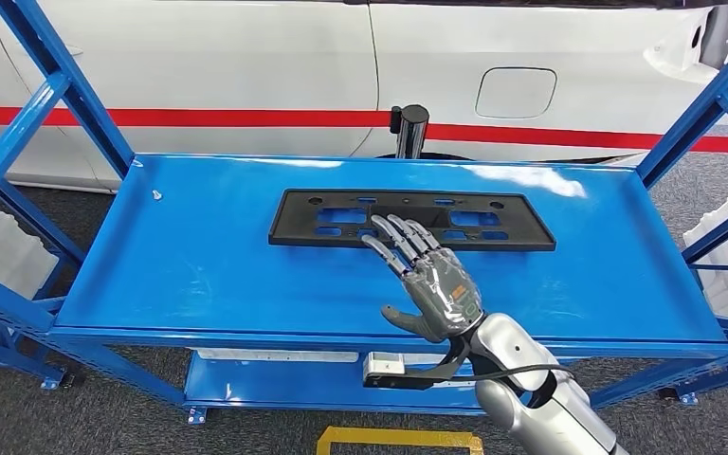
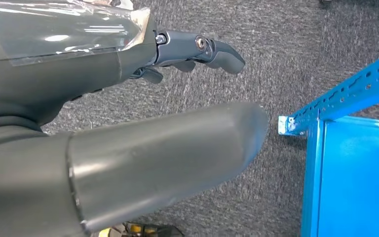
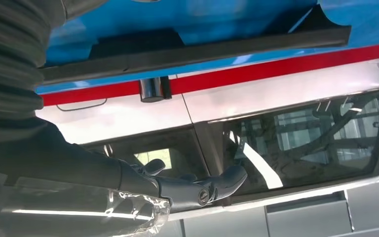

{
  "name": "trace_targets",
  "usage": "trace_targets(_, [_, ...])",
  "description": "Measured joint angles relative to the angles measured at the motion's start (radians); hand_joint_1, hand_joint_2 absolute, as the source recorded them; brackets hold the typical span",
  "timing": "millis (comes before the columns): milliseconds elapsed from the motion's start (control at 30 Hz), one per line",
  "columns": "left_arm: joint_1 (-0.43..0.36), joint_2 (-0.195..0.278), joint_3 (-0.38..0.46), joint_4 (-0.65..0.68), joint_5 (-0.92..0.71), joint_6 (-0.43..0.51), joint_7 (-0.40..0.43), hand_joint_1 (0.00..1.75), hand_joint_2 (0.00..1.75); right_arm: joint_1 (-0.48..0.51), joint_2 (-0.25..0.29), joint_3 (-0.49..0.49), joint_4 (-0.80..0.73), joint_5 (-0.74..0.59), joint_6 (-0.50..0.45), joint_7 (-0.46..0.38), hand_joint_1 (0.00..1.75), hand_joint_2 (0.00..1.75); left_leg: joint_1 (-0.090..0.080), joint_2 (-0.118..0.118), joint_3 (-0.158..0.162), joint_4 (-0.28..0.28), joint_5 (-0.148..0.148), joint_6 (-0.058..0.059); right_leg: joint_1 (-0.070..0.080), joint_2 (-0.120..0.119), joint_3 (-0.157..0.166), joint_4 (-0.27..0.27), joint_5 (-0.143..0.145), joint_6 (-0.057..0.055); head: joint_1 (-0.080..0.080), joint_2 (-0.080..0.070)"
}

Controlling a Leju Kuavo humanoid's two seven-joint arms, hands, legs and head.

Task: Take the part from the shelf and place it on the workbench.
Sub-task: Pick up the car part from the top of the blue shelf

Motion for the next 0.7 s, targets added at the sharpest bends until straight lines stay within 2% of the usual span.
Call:
trace_targets(100, [-0.005, -0.005, -0.001, 0.000, -0.008, -0.006, 0.004, 0.00, 0.00, -0.015, 0.022, 0.005, 0.036, 0.028, 0.009, 0.016, 0.00, 1.75, 0.000, 0.000, 0.000, 0.000, 0.000, 0.000, 0.002, 0.000, 0.001, 0.001, 0.000, 0.000, 0.000, 0.000])
trace_targets(400, [-0.028, -0.026, -0.007, 0.000, -0.039, -0.016, 0.028, 0.00, 0.00, -0.171, 0.162, 0.008, 0.237, 0.113, 0.046, 0.075, 0.00, 1.75, -0.001, 0.002, 0.000, 0.000, 0.002, 0.002, 0.002, 0.001, 0.001, 0.002, 0.000, 0.000, 0.000, 0.000])
trace_targets(567, [-0.053, -0.037, -0.009, 0.000, -0.039, -0.027, 0.028, 0.00, 0.00, -0.276, 0.207, 0.008, 0.336, 0.134, 0.072, 0.098, 0.00, 1.75, -0.001, 0.001, 0.000, 0.000, 0.002, 0.002, 0.002, 0.001, 0.001, 0.002, 0.001, 0.000, 0.000, 0.000])
trace_targets(700, [-0.060, -0.039, -0.009, 0.000, -0.039, -0.028, 0.028, 0.00, 0.00, -0.324, 0.231, 0.008, 0.417, 0.132, 0.079, 0.115, 0.00, 1.75, -0.001, 0.001, 0.000, 0.000, 0.002, 0.002, 0.002, 0.001, 0.001, 0.002, 0.001, 0.000, 0.000, 0.000])
